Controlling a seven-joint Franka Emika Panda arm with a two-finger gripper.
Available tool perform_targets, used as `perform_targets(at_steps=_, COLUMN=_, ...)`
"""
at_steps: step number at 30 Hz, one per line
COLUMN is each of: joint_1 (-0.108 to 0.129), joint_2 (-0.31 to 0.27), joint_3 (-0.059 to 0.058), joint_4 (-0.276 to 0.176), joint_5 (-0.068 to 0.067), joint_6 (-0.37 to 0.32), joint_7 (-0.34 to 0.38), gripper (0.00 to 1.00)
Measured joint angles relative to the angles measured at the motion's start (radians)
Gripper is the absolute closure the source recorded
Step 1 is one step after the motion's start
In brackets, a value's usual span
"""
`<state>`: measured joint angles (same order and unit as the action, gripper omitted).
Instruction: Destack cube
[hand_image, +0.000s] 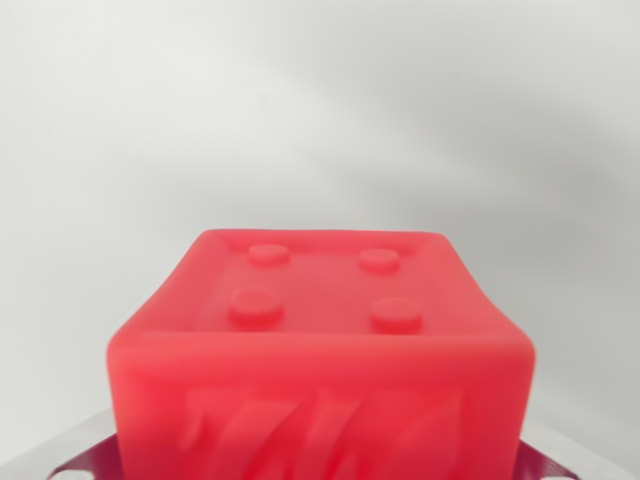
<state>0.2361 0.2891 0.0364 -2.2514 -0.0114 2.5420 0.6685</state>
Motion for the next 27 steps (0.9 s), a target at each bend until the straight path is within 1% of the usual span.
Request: perform_targets(at_steps=27, joint_1=0.077, joint_2=0.079, joint_3=0.0, joint_4=0.097, joint_5=-0.003, joint_6=-0.018, joint_7=0.016, gripper=1.0)
